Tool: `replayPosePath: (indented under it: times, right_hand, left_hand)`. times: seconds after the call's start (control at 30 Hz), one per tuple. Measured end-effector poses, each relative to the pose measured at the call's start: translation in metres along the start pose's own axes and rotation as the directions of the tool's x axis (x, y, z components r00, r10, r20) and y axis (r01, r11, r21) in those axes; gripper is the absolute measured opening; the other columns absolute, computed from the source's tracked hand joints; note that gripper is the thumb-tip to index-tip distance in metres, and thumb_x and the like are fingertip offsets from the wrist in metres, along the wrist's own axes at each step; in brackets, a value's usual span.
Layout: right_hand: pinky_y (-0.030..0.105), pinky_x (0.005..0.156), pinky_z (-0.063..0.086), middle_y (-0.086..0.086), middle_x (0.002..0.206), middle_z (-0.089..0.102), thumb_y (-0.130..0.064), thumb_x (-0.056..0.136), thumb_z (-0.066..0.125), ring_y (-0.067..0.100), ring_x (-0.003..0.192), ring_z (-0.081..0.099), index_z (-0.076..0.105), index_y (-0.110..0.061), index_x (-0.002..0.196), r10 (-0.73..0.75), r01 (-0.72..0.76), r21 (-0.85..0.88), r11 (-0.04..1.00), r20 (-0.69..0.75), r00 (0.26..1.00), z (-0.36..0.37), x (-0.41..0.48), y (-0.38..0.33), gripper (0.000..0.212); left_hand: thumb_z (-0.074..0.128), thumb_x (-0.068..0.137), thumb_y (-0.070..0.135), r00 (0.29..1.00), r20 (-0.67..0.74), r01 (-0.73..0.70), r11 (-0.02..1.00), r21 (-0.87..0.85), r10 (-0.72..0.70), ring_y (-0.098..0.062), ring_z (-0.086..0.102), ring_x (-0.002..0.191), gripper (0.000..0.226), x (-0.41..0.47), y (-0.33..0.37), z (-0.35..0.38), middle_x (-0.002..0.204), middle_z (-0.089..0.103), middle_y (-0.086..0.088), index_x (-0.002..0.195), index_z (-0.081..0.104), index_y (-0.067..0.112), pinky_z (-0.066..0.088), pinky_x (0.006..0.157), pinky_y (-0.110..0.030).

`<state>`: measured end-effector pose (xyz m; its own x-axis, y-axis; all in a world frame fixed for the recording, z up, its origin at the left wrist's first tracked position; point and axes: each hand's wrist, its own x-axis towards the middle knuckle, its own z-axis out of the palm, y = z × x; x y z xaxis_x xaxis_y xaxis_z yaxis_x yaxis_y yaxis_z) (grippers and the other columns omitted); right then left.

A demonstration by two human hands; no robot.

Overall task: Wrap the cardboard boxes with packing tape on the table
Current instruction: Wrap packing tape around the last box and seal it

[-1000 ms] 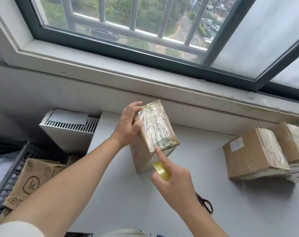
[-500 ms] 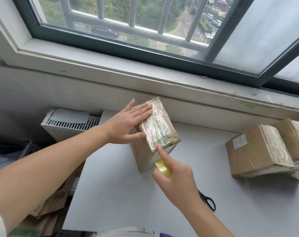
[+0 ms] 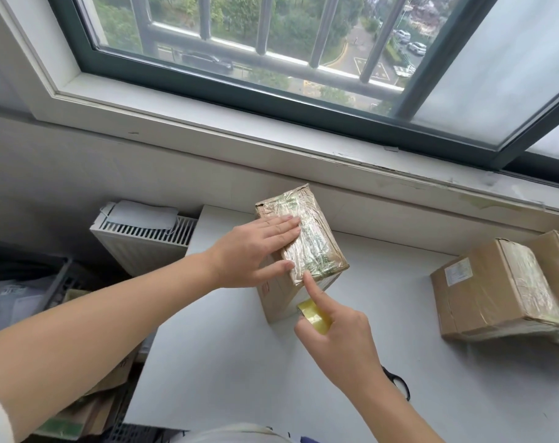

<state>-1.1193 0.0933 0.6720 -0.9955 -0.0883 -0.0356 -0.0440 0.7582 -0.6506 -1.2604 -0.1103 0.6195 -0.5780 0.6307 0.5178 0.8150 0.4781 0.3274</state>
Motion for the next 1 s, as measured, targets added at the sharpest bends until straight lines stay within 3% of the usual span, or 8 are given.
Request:
replayPosePath:
  times: [0.2, 0.43, 0.57, 0.7, 0.8, 0.83, 0.9, 1.0]
  right_hand:
    - [0.034, 0.066, 0.052, -0.012, 0.055, 0.05, -0.063, 0.065, 0.046, 0.013, 0.059, 0.046, 0.037, -0.078, 0.122, -0.003, 0.004, 0.011, 1.0, -0.027, 1.0, 0.0, 0.0, 0.002, 0.059]
    - [0.03, 0.065, 0.052, -0.009, 0.066, 0.06, -0.058, 0.067, 0.05, 0.011, 0.058, 0.047, 0.039, -0.077, 0.123, -0.02, 0.021, 0.044, 0.999, -0.029, 0.999, -0.002, 0.001, 0.01, 0.061]
    - [0.031, 0.063, 0.05, -0.018, 0.061, 0.053, -0.059, 0.068, 0.049, 0.011, 0.057, 0.047, 0.038, -0.075, 0.126, -0.03, 0.03, 0.036, 0.999, -0.017, 0.999, -0.003, 0.0, 0.01, 0.061]
    - [0.028, 0.064, 0.051, -0.022, 0.059, 0.053, -0.06, 0.067, 0.049, 0.01, 0.056, 0.048, 0.038, -0.076, 0.124, -0.016, 0.017, 0.056, 0.998, -0.016, 1.0, -0.001, -0.004, 0.01, 0.06]
    - [0.027, 0.063, 0.049, -0.025, 0.059, 0.053, -0.06, 0.067, 0.048, 0.01, 0.057, 0.048, 0.038, -0.075, 0.126, -0.021, 0.022, 0.061, 0.998, -0.021, 1.0, 0.0, -0.005, 0.009, 0.062]
    - [0.027, 0.062, 0.048, -0.024, 0.059, 0.053, -0.06, 0.067, 0.048, 0.01, 0.057, 0.047, 0.037, -0.077, 0.126, -0.021, 0.022, 0.063, 0.998, -0.019, 1.0, 0.0, -0.004, 0.009, 0.062]
    - [0.027, 0.062, 0.048, -0.023, 0.059, 0.053, -0.058, 0.067, 0.048, 0.01, 0.057, 0.047, 0.035, -0.084, 0.122, -0.025, 0.026, 0.07, 0.997, -0.02, 1.0, 0.002, -0.003, 0.01, 0.062]
    - [0.023, 0.061, 0.046, -0.023, 0.062, 0.054, -0.047, 0.071, 0.053, 0.011, 0.058, 0.047, 0.027, -0.091, 0.117, -0.05, 0.052, 0.054, 0.997, -0.033, 0.998, 0.005, -0.002, 0.009, 0.069]
  left_hand:
    - [0.064, 0.09, 0.064, 0.999, 0.021, -0.027, 0.999, 0.02, 0.026, -0.026, 0.038, 0.15, 0.086, -0.005, 0.016, 0.001, 0.158, 0.044, -0.013, 0.145, 0.054, -0.001, 0.031, 0.124, -0.042]
    - [0.062, 0.093, 0.059, 0.998, 0.001, -0.061, 0.994, 0.089, 0.062, -0.03, 0.04, 0.148, 0.081, -0.003, 0.018, 0.006, 0.157, 0.045, -0.016, 0.146, 0.052, -0.003, 0.035, 0.121, -0.048]
    - [0.06, 0.099, 0.052, 0.996, -0.025, -0.086, 0.991, 0.104, 0.089, -0.031, 0.039, 0.149, 0.072, -0.006, 0.024, 0.009, 0.157, 0.045, -0.016, 0.146, 0.053, -0.001, 0.037, 0.119, -0.051]
    - [0.061, 0.101, 0.044, 0.994, -0.047, -0.099, 0.994, 0.049, 0.102, -0.029, 0.04, 0.148, 0.062, -0.009, 0.031, 0.01, 0.156, 0.048, -0.014, 0.144, 0.056, 0.001, 0.038, 0.119, -0.051]
    - [0.065, 0.099, 0.044, 0.997, 0.031, -0.073, 0.989, -0.131, 0.077, -0.023, 0.038, 0.15, 0.058, -0.005, 0.023, -0.002, 0.156, 0.049, -0.008, 0.142, 0.06, 0.005, 0.032, 0.123, -0.049]
    - [0.063, 0.099, 0.047, 0.998, 0.061, 0.001, 0.976, -0.217, 0.013, -0.02, 0.035, 0.152, 0.057, -0.002, 0.019, -0.008, 0.156, 0.049, -0.005, 0.14, 0.062, 0.008, 0.027, 0.125, -0.048]
    - [0.059, 0.098, 0.053, 0.956, 0.051, 0.289, 0.896, -0.336, -0.289, -0.013, 0.031, 0.153, 0.06, 0.009, 0.013, -0.017, 0.159, 0.044, 0.001, 0.142, 0.06, 0.013, 0.022, 0.126, -0.044]
    - [0.071, 0.093, 0.047, 0.638, 0.107, 0.724, 0.546, -0.421, -0.763, -0.012, 0.034, 0.147, 0.075, 0.028, -0.002, -0.019, 0.16, 0.038, 0.003, 0.154, 0.04, 0.018, 0.029, 0.116, -0.03]
